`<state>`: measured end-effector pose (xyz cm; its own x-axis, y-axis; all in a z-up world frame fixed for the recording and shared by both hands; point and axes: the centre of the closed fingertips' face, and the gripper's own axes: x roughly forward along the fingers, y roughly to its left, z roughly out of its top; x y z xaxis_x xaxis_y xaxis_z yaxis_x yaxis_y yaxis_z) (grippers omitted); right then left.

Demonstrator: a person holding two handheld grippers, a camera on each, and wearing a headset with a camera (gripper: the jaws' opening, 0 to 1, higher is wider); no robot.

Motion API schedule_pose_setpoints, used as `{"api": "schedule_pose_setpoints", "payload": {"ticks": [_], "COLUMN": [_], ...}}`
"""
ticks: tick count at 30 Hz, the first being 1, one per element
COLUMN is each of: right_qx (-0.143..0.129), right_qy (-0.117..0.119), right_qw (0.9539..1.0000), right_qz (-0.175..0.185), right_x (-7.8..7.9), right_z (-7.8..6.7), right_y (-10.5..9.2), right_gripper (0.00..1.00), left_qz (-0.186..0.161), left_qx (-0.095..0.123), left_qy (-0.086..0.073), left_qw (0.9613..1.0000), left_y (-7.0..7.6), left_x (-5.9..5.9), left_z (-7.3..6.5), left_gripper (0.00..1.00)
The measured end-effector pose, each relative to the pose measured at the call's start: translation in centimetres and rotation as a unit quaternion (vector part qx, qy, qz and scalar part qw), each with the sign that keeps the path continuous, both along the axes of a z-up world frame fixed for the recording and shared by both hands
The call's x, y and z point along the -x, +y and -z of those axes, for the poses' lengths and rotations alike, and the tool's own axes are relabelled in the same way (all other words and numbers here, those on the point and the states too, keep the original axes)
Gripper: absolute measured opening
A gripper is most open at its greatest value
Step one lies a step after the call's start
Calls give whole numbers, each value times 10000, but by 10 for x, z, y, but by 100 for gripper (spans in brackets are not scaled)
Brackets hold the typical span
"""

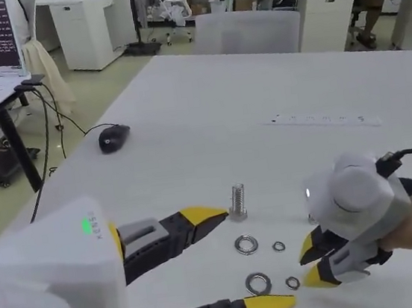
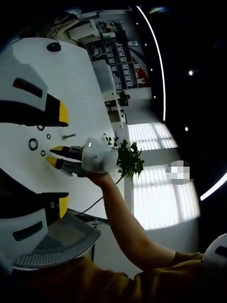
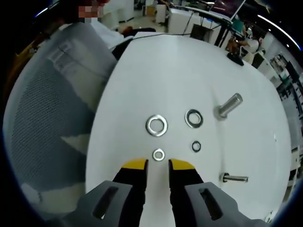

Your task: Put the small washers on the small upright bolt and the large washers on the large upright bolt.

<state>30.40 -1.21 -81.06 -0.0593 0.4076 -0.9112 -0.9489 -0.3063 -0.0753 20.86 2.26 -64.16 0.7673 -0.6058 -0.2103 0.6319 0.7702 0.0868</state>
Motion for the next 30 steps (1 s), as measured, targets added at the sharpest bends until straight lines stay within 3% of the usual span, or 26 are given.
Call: {"api": "schedule_pose_setpoints", "payload": {"ticks": [13, 21, 30], "right_qx": [279, 221, 319], "right_qy": [106, 271, 212], "right_qw": [9993, 9992, 9990], "right_qz": [-205, -179, -240], "right_x": [2, 3, 2], "right_z": [16, 15, 15], "right_y": [4, 3, 3], "right_gripper": [19, 19, 17], "left_qz": [-6, -23, -36], "left_qx": [139, 161, 146], "left_qy": [20, 71, 132], "left_qw": [9999, 9998, 9998], "left_y": [0, -2, -4], "left_x": [-10, -13, -15], "left_z": [1, 3, 5], "left_gripper": [55, 55, 55]}}
